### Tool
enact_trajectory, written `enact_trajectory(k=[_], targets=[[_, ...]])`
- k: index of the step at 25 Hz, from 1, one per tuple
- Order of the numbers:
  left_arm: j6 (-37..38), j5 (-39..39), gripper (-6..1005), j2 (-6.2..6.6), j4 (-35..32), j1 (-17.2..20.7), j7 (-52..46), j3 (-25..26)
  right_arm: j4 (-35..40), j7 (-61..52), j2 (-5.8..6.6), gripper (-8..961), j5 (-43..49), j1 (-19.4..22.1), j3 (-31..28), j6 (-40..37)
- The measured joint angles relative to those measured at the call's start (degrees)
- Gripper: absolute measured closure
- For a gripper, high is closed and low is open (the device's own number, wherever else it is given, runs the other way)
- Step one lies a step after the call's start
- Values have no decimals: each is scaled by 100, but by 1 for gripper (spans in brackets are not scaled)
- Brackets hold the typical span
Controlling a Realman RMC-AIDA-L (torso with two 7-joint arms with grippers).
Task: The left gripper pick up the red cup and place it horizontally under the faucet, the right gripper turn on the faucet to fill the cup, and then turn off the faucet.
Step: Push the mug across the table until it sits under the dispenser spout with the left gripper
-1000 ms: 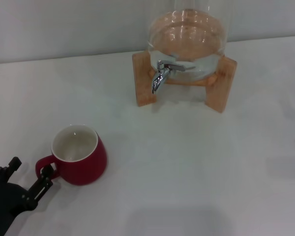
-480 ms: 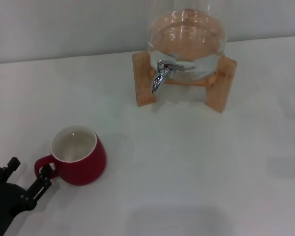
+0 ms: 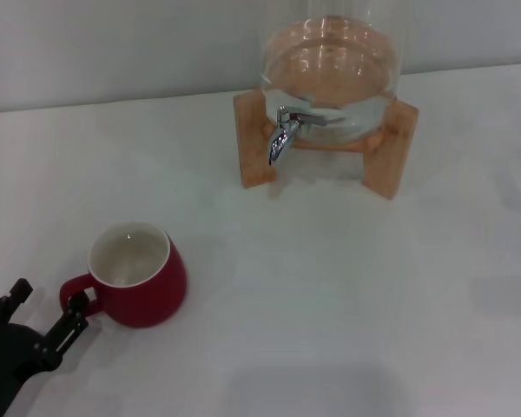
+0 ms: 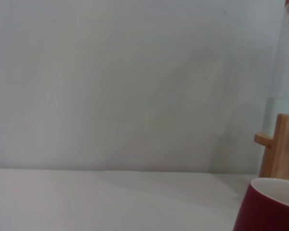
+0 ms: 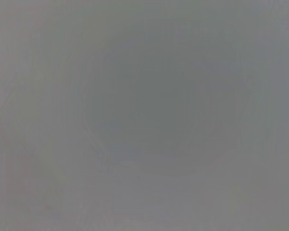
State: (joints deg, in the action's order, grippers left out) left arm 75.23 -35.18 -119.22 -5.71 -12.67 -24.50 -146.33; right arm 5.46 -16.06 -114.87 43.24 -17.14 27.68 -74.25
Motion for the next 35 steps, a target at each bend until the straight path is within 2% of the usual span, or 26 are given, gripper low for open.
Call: enact_trajectory(k=[14, 27, 35], targets=[[-20, -16, 140, -5, 0, -15, -2, 0, -1, 67, 0, 78, -16, -60, -8, 8], [-37, -96, 287, -5, 0, -25, -25, 15, -1, 69, 0, 78, -17, -71, -9, 8], [-37, -96, 460, 5, 0, -25, -71, 18, -2, 68, 0, 78, -17, -57, -8, 8]])
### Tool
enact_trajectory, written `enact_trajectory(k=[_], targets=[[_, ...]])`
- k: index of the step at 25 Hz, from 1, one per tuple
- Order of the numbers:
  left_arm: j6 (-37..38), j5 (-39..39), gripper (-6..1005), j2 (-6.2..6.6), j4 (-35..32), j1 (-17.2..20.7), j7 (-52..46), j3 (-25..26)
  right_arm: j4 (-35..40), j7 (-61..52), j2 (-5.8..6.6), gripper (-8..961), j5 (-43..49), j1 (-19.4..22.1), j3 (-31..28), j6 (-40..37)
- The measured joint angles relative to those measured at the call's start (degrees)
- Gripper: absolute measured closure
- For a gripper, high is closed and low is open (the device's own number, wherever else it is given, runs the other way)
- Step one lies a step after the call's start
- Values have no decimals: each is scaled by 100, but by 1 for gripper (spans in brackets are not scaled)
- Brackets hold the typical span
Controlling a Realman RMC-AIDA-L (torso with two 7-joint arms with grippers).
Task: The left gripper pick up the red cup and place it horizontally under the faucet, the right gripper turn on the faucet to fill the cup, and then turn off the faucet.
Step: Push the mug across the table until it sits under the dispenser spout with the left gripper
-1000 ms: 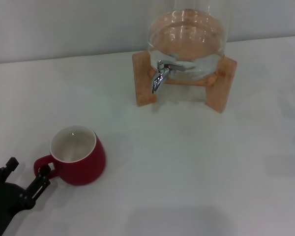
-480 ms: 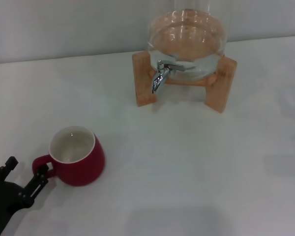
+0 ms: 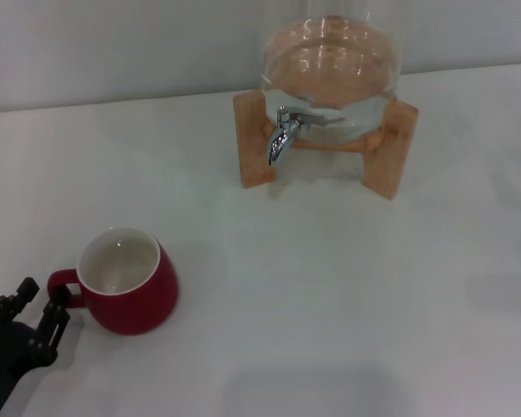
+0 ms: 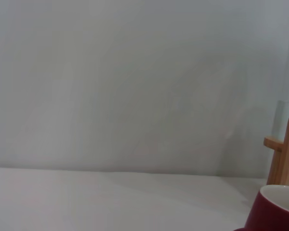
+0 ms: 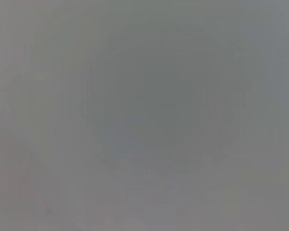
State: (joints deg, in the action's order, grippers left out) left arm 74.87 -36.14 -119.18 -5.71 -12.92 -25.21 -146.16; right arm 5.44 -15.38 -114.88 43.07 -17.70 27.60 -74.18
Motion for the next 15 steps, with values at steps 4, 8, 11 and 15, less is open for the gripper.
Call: enact_trajectory(k=[4, 8, 11, 15], targets=[[0, 0, 532, 0, 0, -8, -2, -1, 0, 0, 0, 78, 0, 2, 0, 0], [0, 1, 562, 0, 0, -34, -2, 0, 0, 0, 0, 78, 0, -6, 0, 0], [0, 2, 564, 0, 0, -45, -2, -1, 0, 0, 0, 78, 0, -14, 0, 0], [0, 2, 567, 0, 0, -53, -2, -1, 0, 0, 0, 78, -3, -24, 0, 0]])
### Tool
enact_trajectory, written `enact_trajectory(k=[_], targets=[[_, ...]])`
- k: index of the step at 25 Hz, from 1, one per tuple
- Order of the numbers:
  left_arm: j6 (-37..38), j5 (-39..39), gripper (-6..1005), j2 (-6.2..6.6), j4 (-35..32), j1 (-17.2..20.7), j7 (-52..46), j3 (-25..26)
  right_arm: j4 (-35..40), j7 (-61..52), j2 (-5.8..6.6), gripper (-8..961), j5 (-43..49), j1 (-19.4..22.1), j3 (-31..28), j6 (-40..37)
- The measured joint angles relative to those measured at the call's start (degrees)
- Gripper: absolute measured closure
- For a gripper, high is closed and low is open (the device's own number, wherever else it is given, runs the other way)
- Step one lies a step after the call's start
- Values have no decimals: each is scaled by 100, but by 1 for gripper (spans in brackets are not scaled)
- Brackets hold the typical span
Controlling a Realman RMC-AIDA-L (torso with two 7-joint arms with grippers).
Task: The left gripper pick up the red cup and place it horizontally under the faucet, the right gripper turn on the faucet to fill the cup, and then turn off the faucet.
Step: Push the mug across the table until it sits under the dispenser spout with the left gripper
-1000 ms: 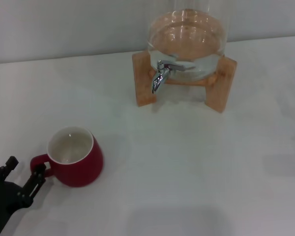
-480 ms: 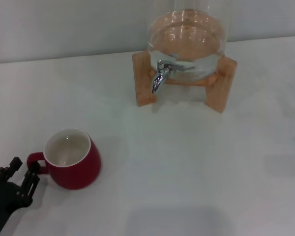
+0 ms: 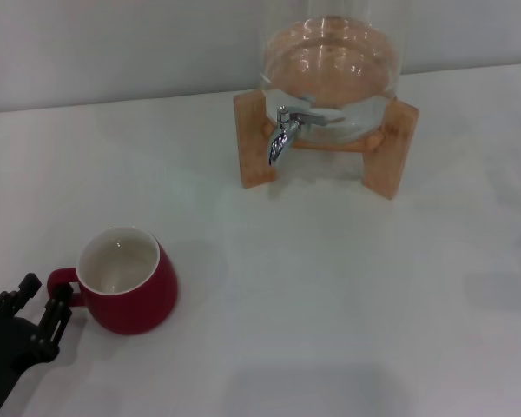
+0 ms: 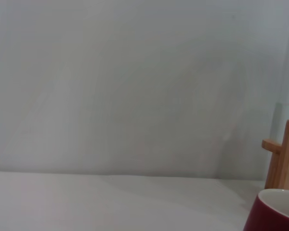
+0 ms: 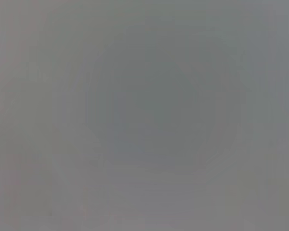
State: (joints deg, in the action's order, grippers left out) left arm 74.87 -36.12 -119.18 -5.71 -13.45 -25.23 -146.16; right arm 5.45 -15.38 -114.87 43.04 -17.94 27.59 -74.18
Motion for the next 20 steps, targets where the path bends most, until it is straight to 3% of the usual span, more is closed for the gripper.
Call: enact_trajectory(k=[12, 20], targets=[[3, -81, 575, 0, 49, -3, -74, 0, 0, 0, 0, 78, -7, -8, 0, 7], [3, -86, 660, 0, 62, -17, -142, 0, 0, 0, 0, 78, -6, -7, 0, 10]])
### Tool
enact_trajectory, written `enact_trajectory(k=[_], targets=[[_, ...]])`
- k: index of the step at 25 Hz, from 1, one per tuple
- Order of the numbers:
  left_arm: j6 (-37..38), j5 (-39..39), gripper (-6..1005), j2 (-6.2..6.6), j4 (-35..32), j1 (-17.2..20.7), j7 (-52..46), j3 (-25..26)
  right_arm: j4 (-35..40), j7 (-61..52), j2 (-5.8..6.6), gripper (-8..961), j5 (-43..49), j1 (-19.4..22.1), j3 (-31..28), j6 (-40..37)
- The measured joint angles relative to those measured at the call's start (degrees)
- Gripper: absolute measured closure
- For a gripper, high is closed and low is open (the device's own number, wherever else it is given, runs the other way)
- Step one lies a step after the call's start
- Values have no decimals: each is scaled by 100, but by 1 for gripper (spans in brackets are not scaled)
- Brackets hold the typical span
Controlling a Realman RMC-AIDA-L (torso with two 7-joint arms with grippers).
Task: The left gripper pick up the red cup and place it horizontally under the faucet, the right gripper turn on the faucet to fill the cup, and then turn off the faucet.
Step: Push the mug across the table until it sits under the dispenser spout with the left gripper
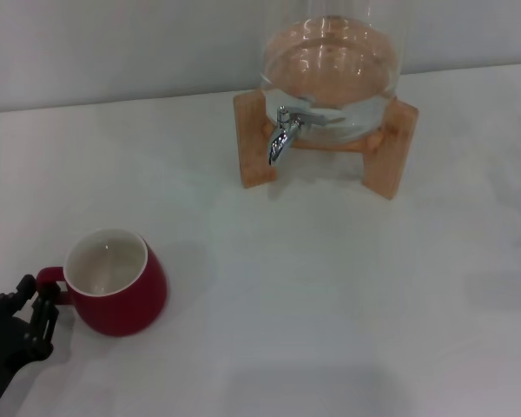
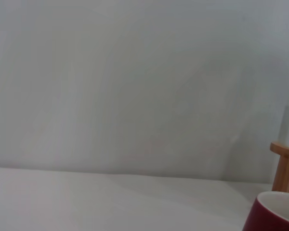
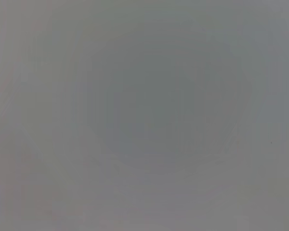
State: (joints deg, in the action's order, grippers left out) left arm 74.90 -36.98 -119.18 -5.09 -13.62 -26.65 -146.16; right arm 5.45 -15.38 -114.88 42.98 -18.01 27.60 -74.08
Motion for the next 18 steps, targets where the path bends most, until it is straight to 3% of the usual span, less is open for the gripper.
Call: enact_trajectory(k=[4, 8, 18], targets=[[-3, -2, 669, 0, 1, 0, -28, 0, 0, 0, 0, 78, 0, 0, 0, 0], [-6, -3, 792, 0, -1, -1, -79, 0, 31, 0, 0, 78, 0, 0, 0, 0], [-11, -1, 805, 0, -1, -58, -153, -1, 44, 0, 0, 78, 0, 0, 0, 16]])
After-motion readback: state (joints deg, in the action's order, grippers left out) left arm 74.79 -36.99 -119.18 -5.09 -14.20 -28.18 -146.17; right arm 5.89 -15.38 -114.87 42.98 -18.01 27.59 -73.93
